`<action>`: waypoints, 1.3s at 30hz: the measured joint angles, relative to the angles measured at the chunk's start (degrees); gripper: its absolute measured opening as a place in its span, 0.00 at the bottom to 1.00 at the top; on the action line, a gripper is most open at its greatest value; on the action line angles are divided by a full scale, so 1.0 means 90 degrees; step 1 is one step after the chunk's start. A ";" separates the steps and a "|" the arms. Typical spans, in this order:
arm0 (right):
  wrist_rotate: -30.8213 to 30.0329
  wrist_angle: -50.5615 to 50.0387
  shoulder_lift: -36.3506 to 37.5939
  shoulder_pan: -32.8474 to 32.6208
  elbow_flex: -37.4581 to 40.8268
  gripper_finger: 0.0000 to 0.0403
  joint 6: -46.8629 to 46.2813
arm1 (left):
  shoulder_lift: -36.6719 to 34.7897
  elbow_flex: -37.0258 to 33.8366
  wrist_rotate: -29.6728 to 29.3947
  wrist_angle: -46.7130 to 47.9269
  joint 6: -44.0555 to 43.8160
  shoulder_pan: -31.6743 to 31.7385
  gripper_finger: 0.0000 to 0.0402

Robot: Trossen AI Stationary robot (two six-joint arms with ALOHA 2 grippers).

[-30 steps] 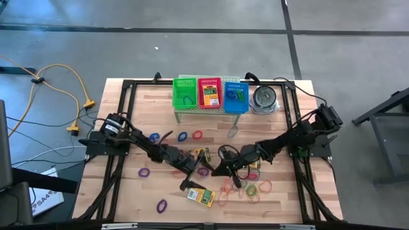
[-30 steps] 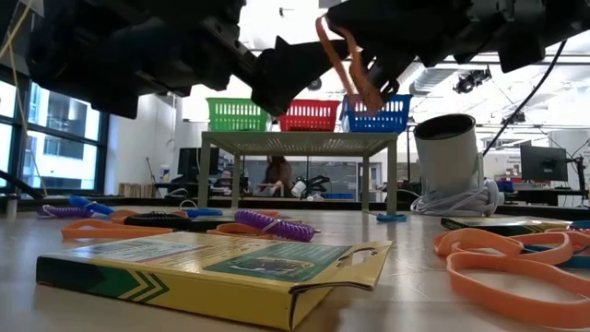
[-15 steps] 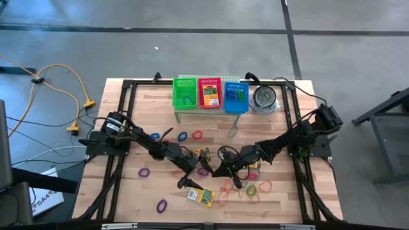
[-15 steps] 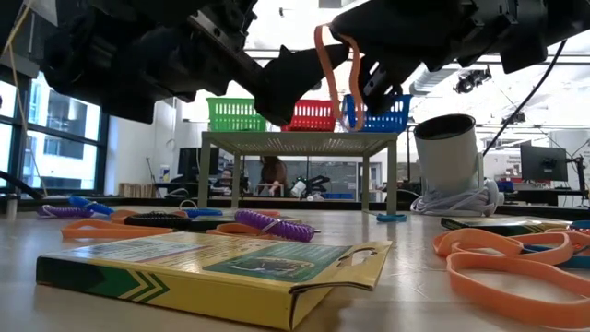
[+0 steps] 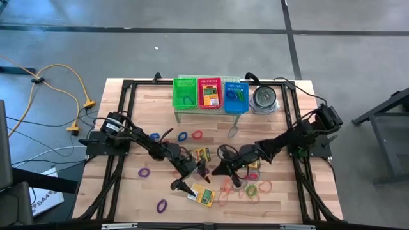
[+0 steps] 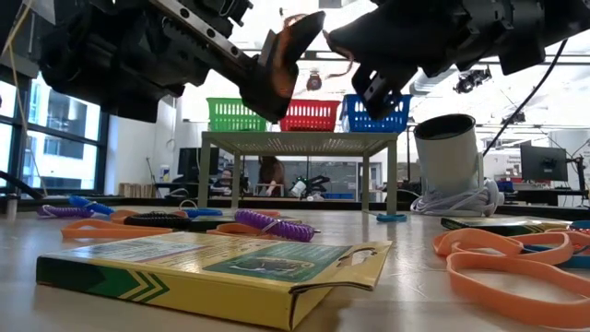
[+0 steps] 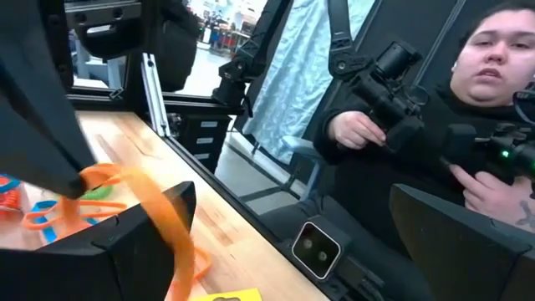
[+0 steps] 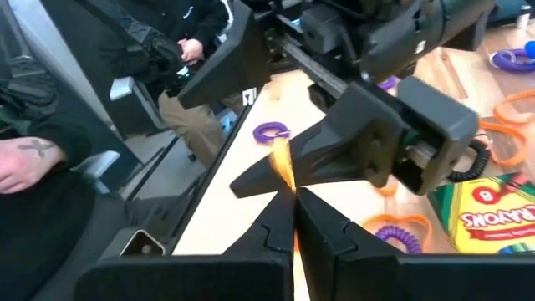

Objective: Pick & Place Office Desk Supplies
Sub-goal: Put the orange rubber band into the green bin on the shelf

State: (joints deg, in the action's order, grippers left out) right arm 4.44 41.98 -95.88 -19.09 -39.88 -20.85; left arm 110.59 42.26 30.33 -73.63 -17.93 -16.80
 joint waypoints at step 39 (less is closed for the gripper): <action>0.0096 -0.0163 0.0000 -0.0002 0.0000 0.00 -0.0016 | 0.0000 0.0000 -0.0381 -0.0015 0.0362 0.0015 0.97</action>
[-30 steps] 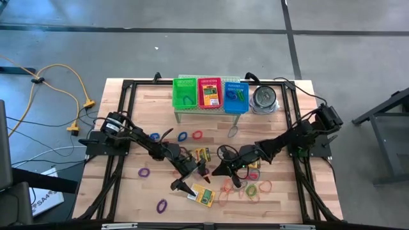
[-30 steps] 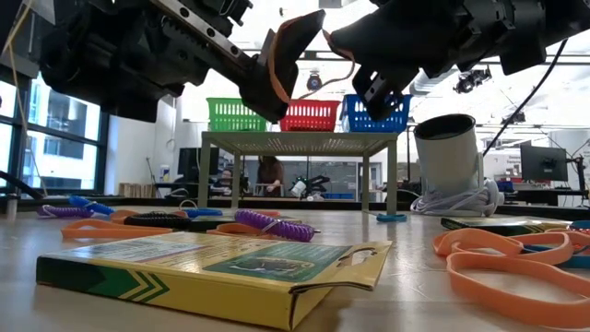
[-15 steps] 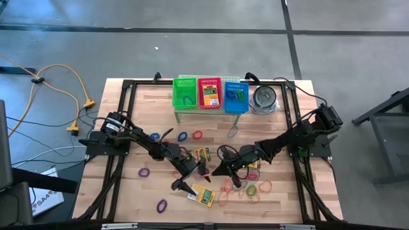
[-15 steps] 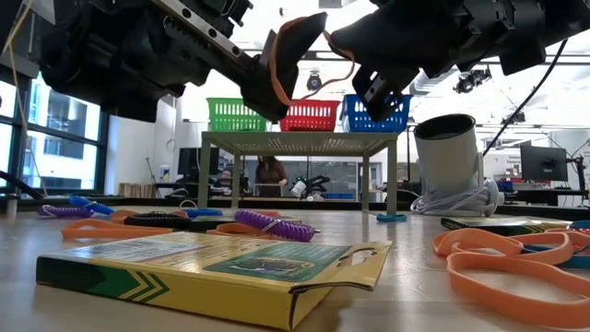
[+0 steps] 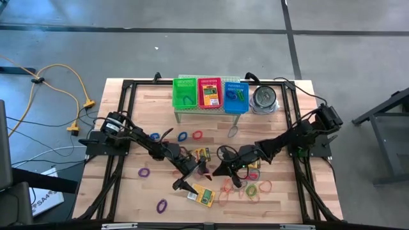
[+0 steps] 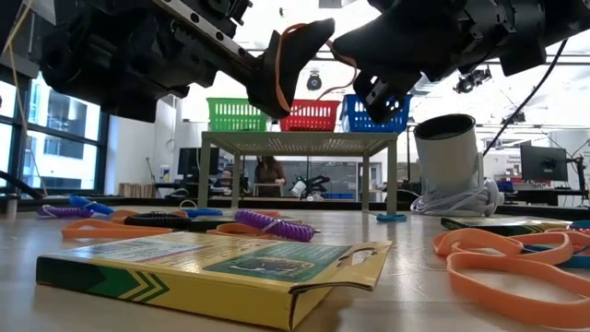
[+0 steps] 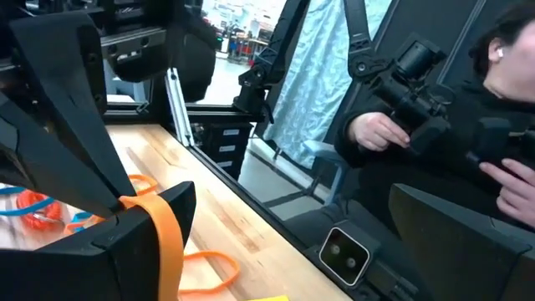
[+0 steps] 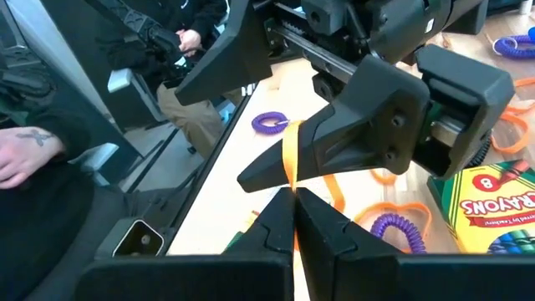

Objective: Pick & Place Office Desk Supplies
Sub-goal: Put the orange rubber band into the green bin on the shelf

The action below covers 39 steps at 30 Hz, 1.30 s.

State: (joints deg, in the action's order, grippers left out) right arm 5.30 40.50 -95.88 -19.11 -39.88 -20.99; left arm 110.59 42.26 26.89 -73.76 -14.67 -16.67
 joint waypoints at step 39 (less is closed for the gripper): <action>0.0088 -0.0243 0.0000 -0.0056 0.0000 0.00 -0.0022 | 0.0000 -0.0002 0.0476 0.0053 -0.0187 0.0097 0.40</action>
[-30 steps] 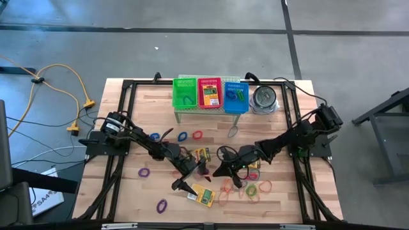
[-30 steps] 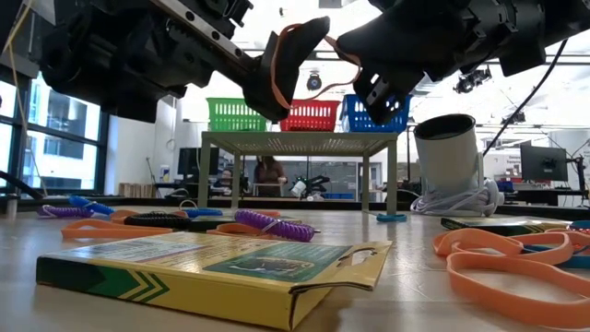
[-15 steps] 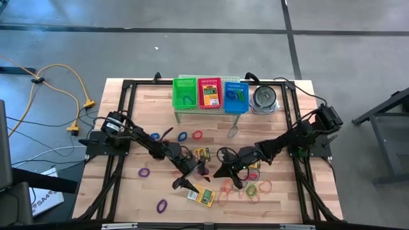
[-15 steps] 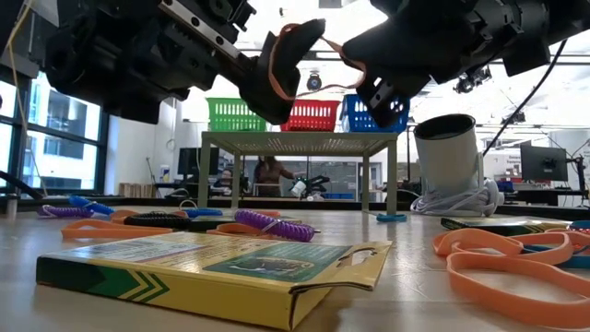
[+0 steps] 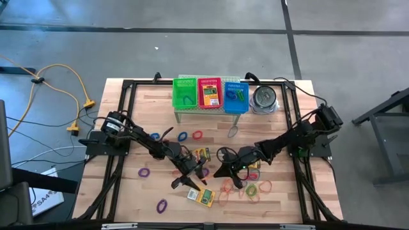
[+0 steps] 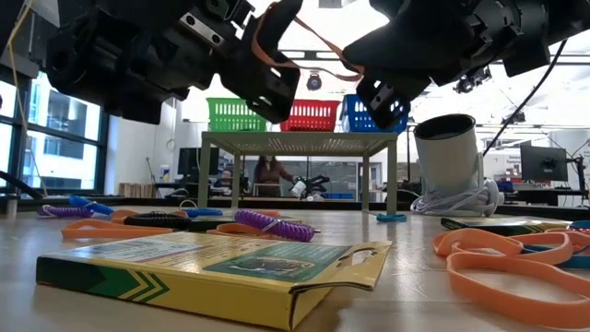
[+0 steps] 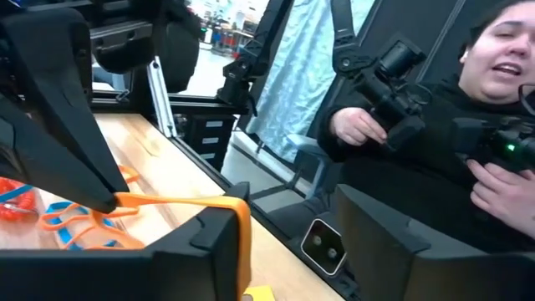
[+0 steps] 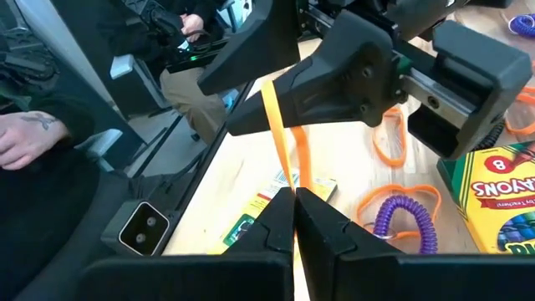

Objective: Pick & Place Office Desk Supplies
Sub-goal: Put the orange rubber band into the green bin on the shelf

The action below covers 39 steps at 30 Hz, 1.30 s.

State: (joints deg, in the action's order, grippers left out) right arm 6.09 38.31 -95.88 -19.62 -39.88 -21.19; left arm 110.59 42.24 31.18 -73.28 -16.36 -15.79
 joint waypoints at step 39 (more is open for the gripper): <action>0.0737 -0.0031 0.0000 -0.0325 0.0000 0.49 0.0339 | -0.0425 -0.0005 -0.0032 0.1434 -0.1381 0.0123 0.00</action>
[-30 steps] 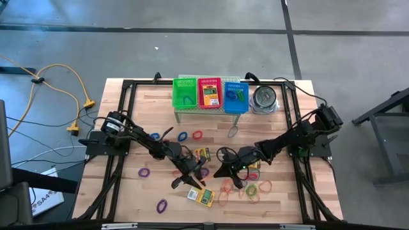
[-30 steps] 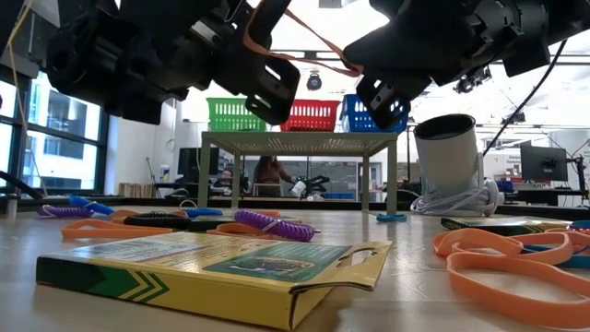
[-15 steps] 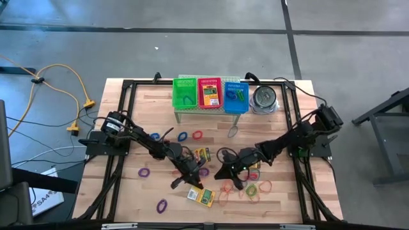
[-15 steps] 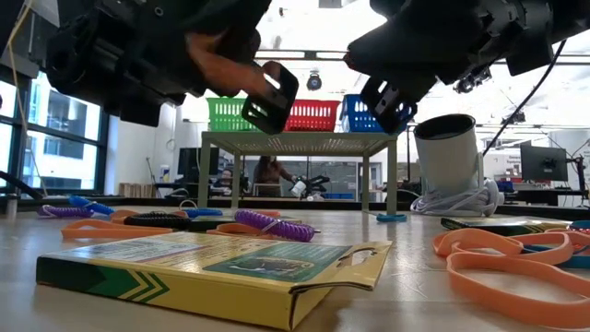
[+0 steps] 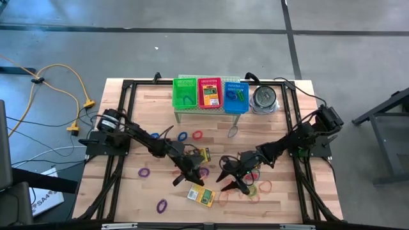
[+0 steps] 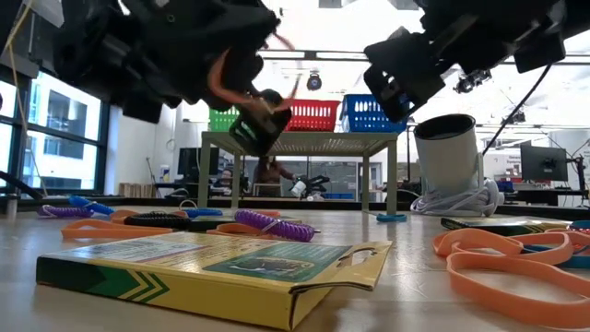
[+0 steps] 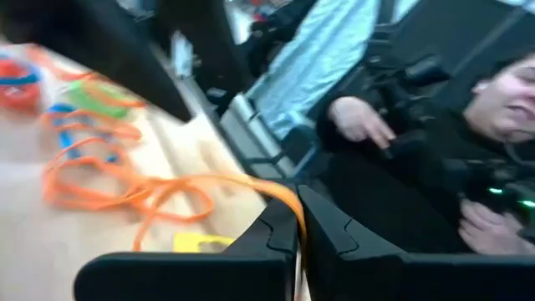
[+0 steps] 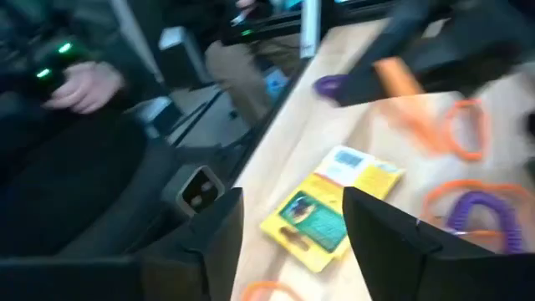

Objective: Pick & Place Office Desk Supplies
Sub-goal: Put the orange rubber band into the green bin on the shelf

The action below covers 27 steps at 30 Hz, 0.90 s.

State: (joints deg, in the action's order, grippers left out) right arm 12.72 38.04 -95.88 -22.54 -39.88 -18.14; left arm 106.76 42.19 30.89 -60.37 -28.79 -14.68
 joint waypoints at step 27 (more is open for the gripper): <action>-0.0284 -0.0152 -0.0002 -0.0248 0.0000 0.49 -0.0019 | -0.3796 0.3219 -0.4442 1.0329 -0.0496 0.1409 0.00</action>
State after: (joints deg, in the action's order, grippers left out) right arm 10.16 36.67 -95.90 -24.77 -39.88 -18.31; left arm 72.60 71.17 -9.09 32.59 -33.26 -2.00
